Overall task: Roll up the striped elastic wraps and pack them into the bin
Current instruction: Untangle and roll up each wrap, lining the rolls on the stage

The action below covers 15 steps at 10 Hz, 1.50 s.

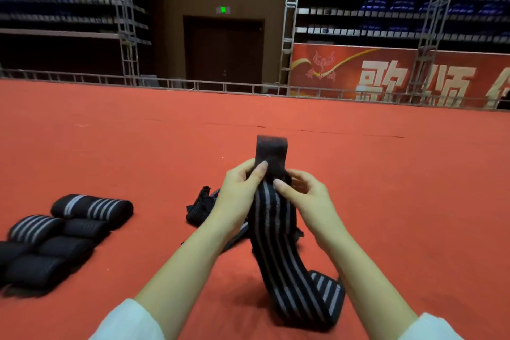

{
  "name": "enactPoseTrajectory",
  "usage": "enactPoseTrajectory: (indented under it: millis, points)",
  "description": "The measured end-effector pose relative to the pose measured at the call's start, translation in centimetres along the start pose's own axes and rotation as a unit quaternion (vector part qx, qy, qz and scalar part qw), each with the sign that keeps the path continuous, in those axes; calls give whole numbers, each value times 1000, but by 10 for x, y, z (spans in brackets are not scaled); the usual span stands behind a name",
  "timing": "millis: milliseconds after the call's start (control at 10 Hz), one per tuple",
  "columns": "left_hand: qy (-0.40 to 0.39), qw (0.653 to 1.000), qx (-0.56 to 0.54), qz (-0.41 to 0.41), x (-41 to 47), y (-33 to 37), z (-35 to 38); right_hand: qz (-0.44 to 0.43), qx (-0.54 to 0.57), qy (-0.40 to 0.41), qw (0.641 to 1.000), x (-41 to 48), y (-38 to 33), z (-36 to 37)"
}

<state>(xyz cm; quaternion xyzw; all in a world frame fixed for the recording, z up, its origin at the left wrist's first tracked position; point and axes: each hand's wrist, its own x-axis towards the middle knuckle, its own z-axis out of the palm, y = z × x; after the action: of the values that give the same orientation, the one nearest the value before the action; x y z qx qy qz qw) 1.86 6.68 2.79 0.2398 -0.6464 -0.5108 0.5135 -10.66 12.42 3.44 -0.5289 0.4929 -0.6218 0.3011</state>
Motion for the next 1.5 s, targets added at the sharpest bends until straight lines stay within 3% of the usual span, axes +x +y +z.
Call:
enactPoseTrajectory:
  millis: [200, 500, 700, 800, 900, 1000, 1100, 1300, 1400, 1500]
  points:
    - [33, 985, 111, 125, -13, 84, -22, -42, -26, -32, 998, -12, -56, 22]
    - [141, 919, 237, 282, -60, 202, -60, -161, 19, -90, 983, -60, -172, 65]
    - [172, 903, 265, 291, -91, 240, -96, -185, 47, -128, 973, -75, -205, 100]
    - [186, 903, 296, 249, -95, 216, -125, -142, 34, -142, 979, -74, -180, 125]
    - [197, 907, 337, 155, -96, 158, -160, -54, -1, -196, 979, -70, -129, 150]
    - [213, 902, 374, 42, -100, 81, -199, 28, -79, -253, 964, -70, -63, 173]
    - [221, 903, 368, -34, -103, 10, -225, 108, -145, -338, 924, -95, 18, 190]
    - [210, 917, 319, -113, -89, -72, -240, 102, -201, -279, 934, -50, 100, 224]
    - [183, 917, 339, -98, -77, -97, -246, 94, -282, -274, 915, -29, 127, 231]
    - [182, 894, 400, -83, -65, -119, -252, 93, -303, -275, 908, -14, 148, 238]
